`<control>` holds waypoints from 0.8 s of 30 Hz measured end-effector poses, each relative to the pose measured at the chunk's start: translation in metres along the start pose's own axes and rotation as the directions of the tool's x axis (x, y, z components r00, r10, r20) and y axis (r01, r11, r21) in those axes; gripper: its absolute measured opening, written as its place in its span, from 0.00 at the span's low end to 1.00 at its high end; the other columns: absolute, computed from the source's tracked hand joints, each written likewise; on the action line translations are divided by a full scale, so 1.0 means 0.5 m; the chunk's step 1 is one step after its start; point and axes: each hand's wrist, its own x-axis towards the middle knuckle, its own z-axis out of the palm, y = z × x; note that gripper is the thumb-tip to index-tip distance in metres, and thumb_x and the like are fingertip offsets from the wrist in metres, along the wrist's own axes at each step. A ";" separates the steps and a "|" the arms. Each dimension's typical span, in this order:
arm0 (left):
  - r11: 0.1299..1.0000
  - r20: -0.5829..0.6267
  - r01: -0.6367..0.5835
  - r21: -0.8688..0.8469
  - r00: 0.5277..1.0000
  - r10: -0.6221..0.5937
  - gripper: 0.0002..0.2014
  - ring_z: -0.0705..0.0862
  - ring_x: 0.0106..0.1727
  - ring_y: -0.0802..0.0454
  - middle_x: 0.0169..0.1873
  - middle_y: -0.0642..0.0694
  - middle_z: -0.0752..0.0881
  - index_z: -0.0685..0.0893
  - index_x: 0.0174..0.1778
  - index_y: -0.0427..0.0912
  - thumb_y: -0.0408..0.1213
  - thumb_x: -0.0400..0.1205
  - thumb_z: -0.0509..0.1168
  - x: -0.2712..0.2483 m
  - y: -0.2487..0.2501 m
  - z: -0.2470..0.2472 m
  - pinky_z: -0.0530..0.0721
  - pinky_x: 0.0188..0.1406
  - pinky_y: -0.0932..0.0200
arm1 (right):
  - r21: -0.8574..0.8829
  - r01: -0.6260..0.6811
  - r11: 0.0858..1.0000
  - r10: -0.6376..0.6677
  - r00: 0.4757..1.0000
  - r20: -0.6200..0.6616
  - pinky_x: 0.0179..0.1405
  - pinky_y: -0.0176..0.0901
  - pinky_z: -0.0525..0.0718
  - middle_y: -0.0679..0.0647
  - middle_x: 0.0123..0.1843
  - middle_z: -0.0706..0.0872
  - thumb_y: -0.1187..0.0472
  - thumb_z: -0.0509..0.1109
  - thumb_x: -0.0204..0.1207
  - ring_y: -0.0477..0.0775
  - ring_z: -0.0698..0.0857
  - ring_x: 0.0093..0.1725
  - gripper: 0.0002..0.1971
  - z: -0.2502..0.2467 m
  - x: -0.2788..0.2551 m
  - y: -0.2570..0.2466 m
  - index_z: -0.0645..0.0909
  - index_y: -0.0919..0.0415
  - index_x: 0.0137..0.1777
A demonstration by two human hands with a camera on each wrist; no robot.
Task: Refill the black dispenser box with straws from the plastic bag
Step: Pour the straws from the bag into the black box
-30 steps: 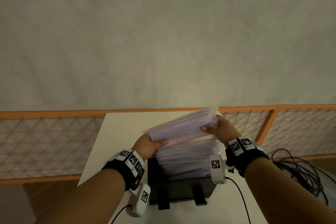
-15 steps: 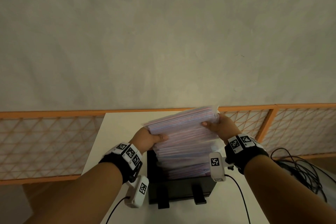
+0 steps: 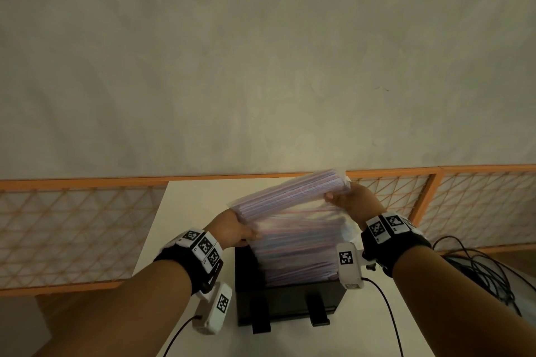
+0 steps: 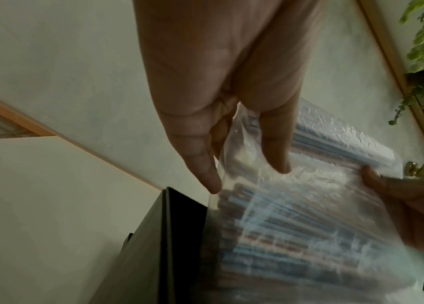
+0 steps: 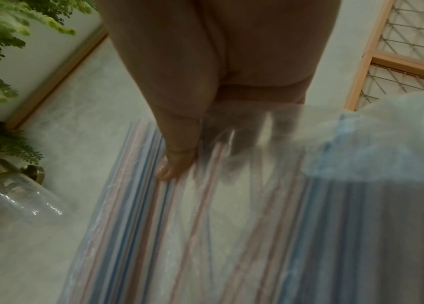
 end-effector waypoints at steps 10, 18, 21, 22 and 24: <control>0.987 -0.046 -0.027 0.156 0.998 0.035 0.17 0.87 0.50 0.44 0.40 0.46 0.87 0.85 0.45 0.42 0.25 0.65 0.81 0.003 -0.006 0.008 0.88 0.54 0.48 | 0.031 0.067 0.997 -0.068 0.997 0.034 0.61 0.65 0.83 0.55 0.47 0.93 0.23 0.72 0.49 0.60 0.90 0.51 0.39 -0.004 0.013 0.006 0.88 0.55 0.48; 0.999 -0.042 -0.041 0.024 0.998 0.042 0.17 0.86 0.55 0.43 0.51 0.40 0.87 0.84 0.57 0.40 0.26 0.74 0.75 -0.008 0.007 -0.001 0.87 0.57 0.47 | 0.114 0.043 0.993 -0.044 0.999 0.006 0.63 0.67 0.81 0.56 0.46 0.93 0.24 0.73 0.50 0.62 0.90 0.51 0.27 0.000 0.008 0.004 0.89 0.43 0.41; 0.998 -0.069 -0.054 0.025 0.996 0.056 0.17 0.86 0.57 0.40 0.51 0.38 0.88 0.84 0.57 0.39 0.22 0.73 0.73 -0.007 0.004 0.000 0.86 0.60 0.40 | 0.112 0.046 0.993 -0.049 0.998 0.024 0.62 0.67 0.82 0.57 0.46 0.93 0.20 0.72 0.47 0.62 0.90 0.51 0.34 0.002 0.012 0.018 0.88 0.45 0.44; 0.998 -0.083 -0.059 0.038 0.995 0.062 0.17 0.87 0.57 0.39 0.53 0.36 0.88 0.84 0.55 0.39 0.22 0.73 0.74 -0.007 0.002 0.002 0.86 0.60 0.39 | 0.107 0.047 0.993 -0.050 0.998 0.028 0.62 0.67 0.82 0.56 0.46 0.93 0.20 0.71 0.47 0.62 0.90 0.51 0.35 0.002 0.013 0.019 0.88 0.47 0.44; 0.997 -0.103 -0.057 0.046 0.993 0.061 0.15 0.87 0.57 0.38 0.54 0.33 0.88 0.85 0.53 0.39 0.24 0.72 0.75 -0.006 0.001 0.004 0.86 0.58 0.38 | 0.115 0.041 0.993 -0.043 0.999 0.021 0.62 0.66 0.82 0.56 0.46 0.93 0.21 0.71 0.47 0.61 0.90 0.51 0.36 0.000 0.013 0.018 0.88 0.49 0.44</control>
